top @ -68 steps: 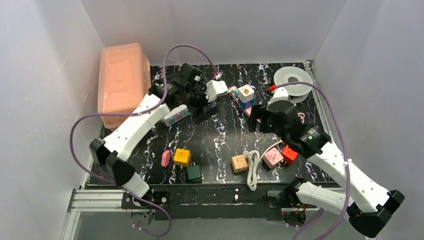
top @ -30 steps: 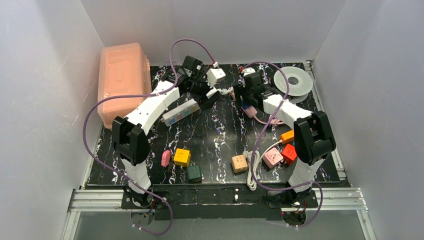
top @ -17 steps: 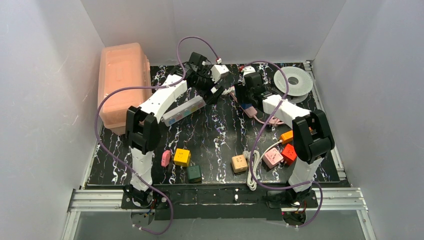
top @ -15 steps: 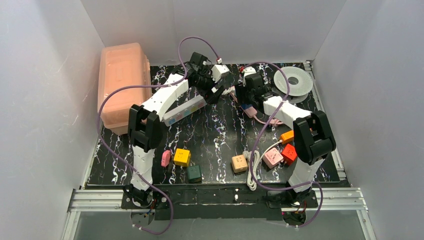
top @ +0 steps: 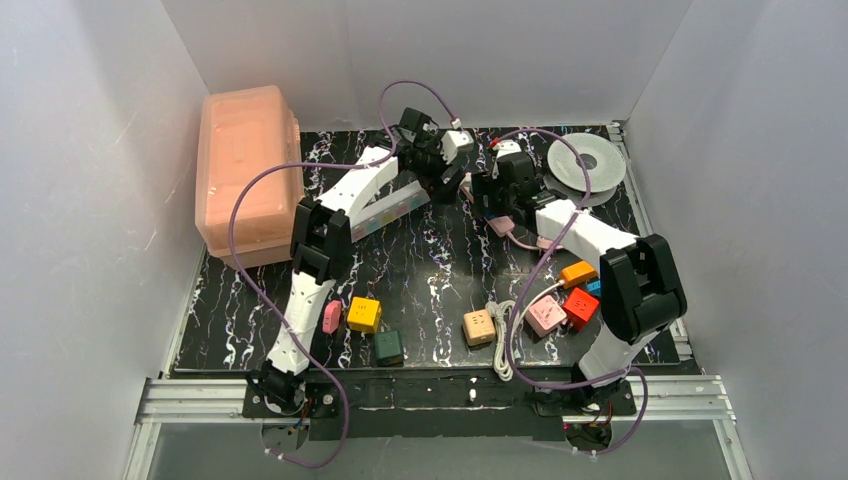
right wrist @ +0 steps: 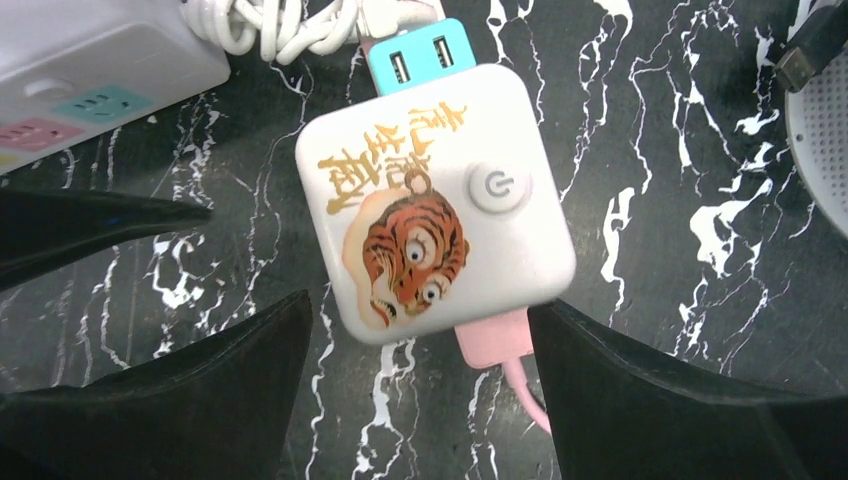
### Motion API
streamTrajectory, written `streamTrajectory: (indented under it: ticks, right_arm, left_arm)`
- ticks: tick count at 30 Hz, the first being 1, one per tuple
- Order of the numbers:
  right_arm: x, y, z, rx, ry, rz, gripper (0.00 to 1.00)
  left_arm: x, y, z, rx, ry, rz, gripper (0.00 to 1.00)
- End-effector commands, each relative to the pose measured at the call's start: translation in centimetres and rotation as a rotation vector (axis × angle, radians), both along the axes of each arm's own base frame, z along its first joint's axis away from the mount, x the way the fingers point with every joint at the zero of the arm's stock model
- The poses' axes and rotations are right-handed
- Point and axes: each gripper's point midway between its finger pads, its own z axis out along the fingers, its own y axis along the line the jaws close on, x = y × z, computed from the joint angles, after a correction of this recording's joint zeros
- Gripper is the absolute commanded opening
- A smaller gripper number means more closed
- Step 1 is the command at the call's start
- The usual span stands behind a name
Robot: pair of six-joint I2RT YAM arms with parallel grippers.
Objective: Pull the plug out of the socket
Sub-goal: Remove the plug from the socket.
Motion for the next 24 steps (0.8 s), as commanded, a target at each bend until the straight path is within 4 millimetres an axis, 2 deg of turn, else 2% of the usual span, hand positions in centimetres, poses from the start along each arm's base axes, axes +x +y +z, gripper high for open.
streamTrajectory:
  ticks: [1,3,6,7,9,10,12,13,14,15,16,17,21,24]
  right_arm:
    - [-0.6,0.0,3.9,0.115,-0.021,-0.015,0.87]
    - [-1.0,0.0,5.1,0.16,-0.034,-0.011,0.88]
    - [-2.2,0.1,7.4,0.247,-0.064,0.002,0.88]
    - [-2.7,0.1,8.4,0.29,-0.072,0.002,0.88]
    - [-3.1,0.4,9.0,0.337,-0.071,0.009,0.86]
    - [-3.4,0.5,9.4,0.352,-0.071,0.018,0.85]
    - [-3.7,0.3,9.3,0.367,-0.067,0.014,0.84]
    - [-3.8,0.2,9.3,0.373,-0.062,0.01,0.84]
    - [-4.0,-0.1,9.4,0.386,-0.06,0.008,0.83]
    - [-4.1,-0.4,9.6,0.396,-0.059,0.004,0.83]
    - [-4.4,-0.7,10.2,0.421,-0.064,0.007,0.83]
    - [-4.5,-0.8,10.4,0.433,-0.064,0.01,0.83]
    - [-5.0,-1.1,11.4,0.476,-0.071,0.025,0.83]
    - [-5.5,-1.2,12.2,0.507,-0.082,0.037,0.83]
  left_arm:
    - [-0.1,-2.5,1.6,-0.035,-0.09,-0.102,0.98]
    - [0.7,-2.6,0.8,-0.03,-0.1,-0.078,0.98]
    - [3.6,-2.8,-0.2,-0.028,-0.206,-0.003,0.98]
    - [4.0,-2.6,-1.2,-0.008,-0.227,-0.013,0.96]
    - [4.7,-2.6,-2.4,0.022,-0.232,-0.011,0.92]
    - [4.9,-2.4,-3.6,0.043,-0.214,-0.009,0.88]
    - [4.8,-2.5,-4.8,0.051,-0.198,-0.02,0.85]
    - [4.9,-2.6,-5.3,0.05,-0.192,-0.02,0.77]
    - [5.2,-2.7,-5.7,0.049,-0.188,-0.007,0.61]
    - [5.5,-2.8,-5.8,0.045,-0.192,0.002,0.51]
    - [6.0,-2.9,-5.5,0.035,-0.209,0.025,0.32]
    - [6.2,-3.0,-5.3,0.028,-0.212,0.037,0.22]
    - [6.5,-3.2,-4.4,0.025,-0.243,0.056,0.0]
    - [6.4,-3.1,-3.4,0.017,-0.251,0.063,0.0]
